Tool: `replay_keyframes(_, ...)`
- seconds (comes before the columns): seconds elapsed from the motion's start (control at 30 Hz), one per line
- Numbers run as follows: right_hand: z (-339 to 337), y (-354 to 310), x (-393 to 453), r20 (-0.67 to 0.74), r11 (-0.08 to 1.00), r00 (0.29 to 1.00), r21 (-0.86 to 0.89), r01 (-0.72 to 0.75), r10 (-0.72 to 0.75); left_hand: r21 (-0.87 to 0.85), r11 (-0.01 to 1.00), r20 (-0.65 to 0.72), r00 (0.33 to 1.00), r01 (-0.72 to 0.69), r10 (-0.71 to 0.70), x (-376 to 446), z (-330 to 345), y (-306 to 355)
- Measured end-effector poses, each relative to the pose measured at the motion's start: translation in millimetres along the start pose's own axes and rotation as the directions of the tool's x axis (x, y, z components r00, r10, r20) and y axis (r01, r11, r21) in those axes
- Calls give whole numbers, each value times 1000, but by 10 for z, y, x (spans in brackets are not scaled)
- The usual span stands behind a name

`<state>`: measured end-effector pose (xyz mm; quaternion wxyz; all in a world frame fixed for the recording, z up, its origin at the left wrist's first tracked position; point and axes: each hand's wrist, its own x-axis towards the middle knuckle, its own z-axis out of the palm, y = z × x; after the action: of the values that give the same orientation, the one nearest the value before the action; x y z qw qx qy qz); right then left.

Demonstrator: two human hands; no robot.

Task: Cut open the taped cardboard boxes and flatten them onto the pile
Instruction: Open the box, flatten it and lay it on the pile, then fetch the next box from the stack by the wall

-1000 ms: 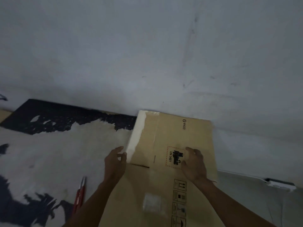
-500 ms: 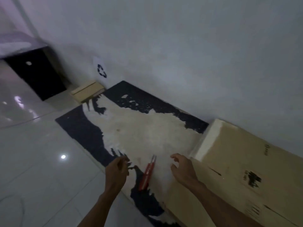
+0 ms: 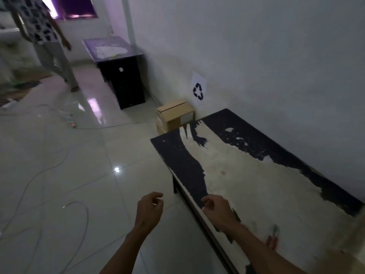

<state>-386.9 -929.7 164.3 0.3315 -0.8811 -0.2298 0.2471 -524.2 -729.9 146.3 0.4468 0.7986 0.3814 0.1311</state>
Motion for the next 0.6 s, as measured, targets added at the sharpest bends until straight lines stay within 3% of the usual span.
replay_keyframes(0.33,393,-921,1550,96,997,993,-14,70,-68,-3,999,-15,999,44,-44,1414,-573,-205)
replay_keyframes(0.6,551,-1655,2969,166,999,985,-9,44,-42,17,998,1,998,56,-56,2879,-965,-46)
